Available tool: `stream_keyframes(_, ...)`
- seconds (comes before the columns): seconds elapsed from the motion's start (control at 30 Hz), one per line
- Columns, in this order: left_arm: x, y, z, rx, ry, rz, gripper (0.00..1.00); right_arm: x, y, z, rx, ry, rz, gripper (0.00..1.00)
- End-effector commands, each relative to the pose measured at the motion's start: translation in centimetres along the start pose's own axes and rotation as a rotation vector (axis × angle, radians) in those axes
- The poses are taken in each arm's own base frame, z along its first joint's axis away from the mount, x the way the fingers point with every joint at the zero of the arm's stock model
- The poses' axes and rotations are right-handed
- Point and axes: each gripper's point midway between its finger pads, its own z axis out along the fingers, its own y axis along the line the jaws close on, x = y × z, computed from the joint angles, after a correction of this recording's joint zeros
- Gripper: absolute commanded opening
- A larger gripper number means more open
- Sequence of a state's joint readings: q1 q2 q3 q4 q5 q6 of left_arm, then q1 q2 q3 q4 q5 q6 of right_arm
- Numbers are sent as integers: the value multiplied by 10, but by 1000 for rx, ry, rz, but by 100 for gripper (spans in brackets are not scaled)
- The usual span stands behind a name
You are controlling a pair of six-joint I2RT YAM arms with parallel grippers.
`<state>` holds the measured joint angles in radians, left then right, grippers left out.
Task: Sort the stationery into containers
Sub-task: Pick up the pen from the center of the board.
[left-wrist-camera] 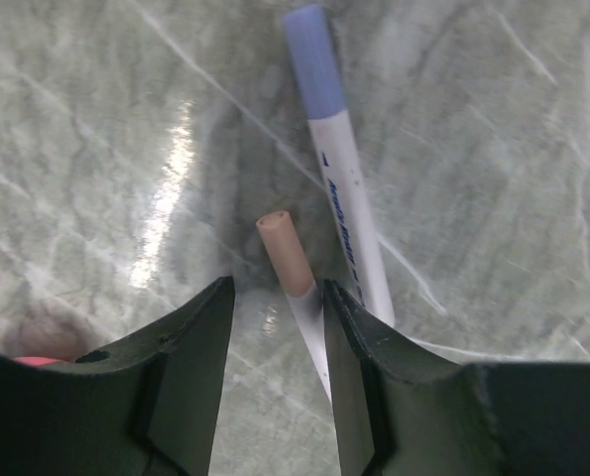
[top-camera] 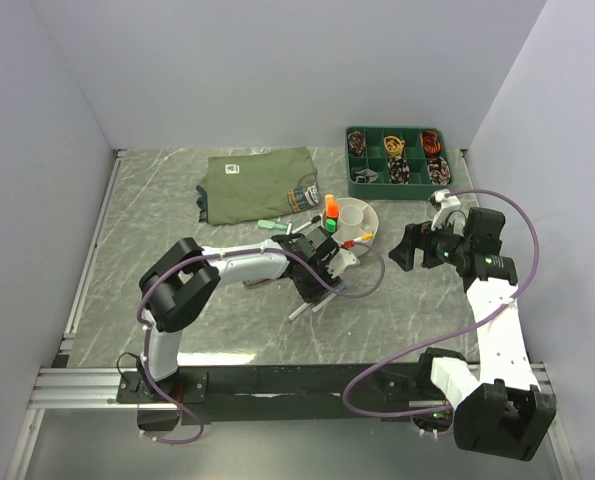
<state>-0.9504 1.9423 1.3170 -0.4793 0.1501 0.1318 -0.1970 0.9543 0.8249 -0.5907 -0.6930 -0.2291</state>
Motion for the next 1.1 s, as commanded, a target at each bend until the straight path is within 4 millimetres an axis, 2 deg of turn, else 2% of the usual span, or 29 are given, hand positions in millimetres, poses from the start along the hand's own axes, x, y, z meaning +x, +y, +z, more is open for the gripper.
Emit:
stream_keyframes(0.0,4,7,10,-69,11,-22,46,-7,0,0,-1,-29,-25,100)
stream_keyframes(0.07,9,7,16,-88,41,-14,43,-8,1,0,-2,-31,-31,100)
stream_keyframes(0.17,25,-2,27,-79,89,-9,39,-6,0,-1,1,-25,-39,100)
stream_keyframes(0.27,31,-10,30,-64,98,-10,23,-3,-1,-2,7,-16,-46,100)
stream_keyframes(0.3,31,-12,30,-56,100,-14,11,-2,-1,-2,7,-16,-47,100)
stream_keyframes(0.37,33,-14,27,-44,107,-8,1,-2,-2,-2,14,-17,-49,100)
stream_keyframes(0.47,23,-6,10,-46,111,14,1,-2,-2,-2,14,-17,-49,100)
stream_keyframes(0.53,1,2,-10,-39,58,27,1,-4,-2,-3,14,-21,-56,100)
stream_keyframes(0.57,-24,15,-27,-44,-7,14,1,-5,-2,-3,16,-20,-59,100)
stream_keyframes(0.63,-56,25,-57,-35,-96,27,1,-5,-2,-4,15,-17,-64,100)
stream_keyframes(0.67,-95,26,-84,27,-215,38,1,-5,-3,-4,18,-14,-62,100)
stream_keyframes(0.73,-135,21,-116,92,-348,72,1,-6,-3,-3,19,-10,-60,100)
stream_keyframes(0.77,-161,11,-139,175,-451,111,1,-6,-4,-3,20,-10,-55,100)
stream_keyframes(0.8,-188,9,-155,188,-574,160,1,-8,-4,-2,20,-10,-47,100)
stream_keyframes(0.83,-204,3,-175,202,-663,198,1,-9,-5,-2,25,-11,-45,100)
stream_keyframes(0.9,-213,-13,-183,285,-795,281,1,-15,-5,-3,27,-22,-39,100)
stream_keyframes(0.93,-236,-16,-206,261,-947,367,1,-17,-6,-3,31,-26,-41,100)
stream_keyframes(1.0,-234,-25,-196,324,-986,420,1,-20,-6,-5,39,-35,-43,100)
stream_keyframes(1.03,-236,-25,-179,352,-976,423,2,-21,-6,-6,39,-36,-45,100)
stream_keyframes(1.07,-245,-25,-182,359,-995,443,3,-21,-6,-6,42,-33,-45,100)
